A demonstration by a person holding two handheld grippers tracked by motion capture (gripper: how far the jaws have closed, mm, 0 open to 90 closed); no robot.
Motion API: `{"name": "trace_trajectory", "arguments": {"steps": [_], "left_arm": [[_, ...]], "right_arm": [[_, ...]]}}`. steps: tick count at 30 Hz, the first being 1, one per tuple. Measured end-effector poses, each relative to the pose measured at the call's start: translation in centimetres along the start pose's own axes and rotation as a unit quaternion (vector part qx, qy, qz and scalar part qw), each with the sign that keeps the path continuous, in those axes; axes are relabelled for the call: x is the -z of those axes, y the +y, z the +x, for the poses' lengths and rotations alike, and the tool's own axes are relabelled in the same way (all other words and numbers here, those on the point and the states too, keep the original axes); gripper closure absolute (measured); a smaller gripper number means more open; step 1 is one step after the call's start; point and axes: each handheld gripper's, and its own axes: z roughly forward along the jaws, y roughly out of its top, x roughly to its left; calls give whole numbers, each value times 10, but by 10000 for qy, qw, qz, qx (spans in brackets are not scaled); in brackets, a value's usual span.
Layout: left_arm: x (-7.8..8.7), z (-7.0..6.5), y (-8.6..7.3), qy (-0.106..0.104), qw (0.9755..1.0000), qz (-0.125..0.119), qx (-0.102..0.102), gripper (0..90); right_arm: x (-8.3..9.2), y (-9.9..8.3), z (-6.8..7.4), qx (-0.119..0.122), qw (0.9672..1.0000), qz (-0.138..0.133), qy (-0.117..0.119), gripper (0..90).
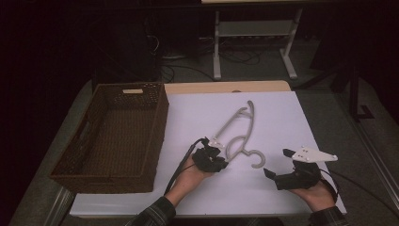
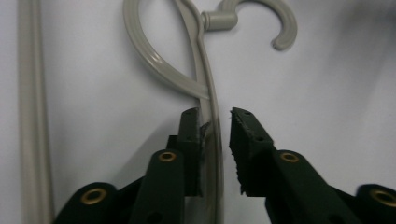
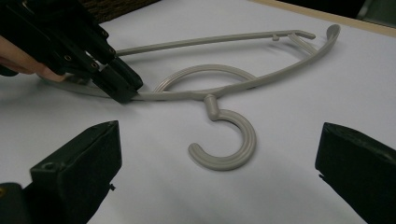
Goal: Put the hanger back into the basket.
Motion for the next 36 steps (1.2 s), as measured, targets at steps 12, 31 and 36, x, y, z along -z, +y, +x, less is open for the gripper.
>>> {"name": "trace_trajectory", "arguments": {"steps": [12,31,36], "left_arm": [[46,38,4,571,9976,-376,135,868],[38,56,-13,829,9960,-34,332,886],[40,45,-8,646,9975,-214,191,830]], "right_arm": [[-2,0,2,6,10000,50,24,0],[-2,0,1,-22,10000,80,25,0],[-2,0,1,-23,10000,83,19,0]]}}
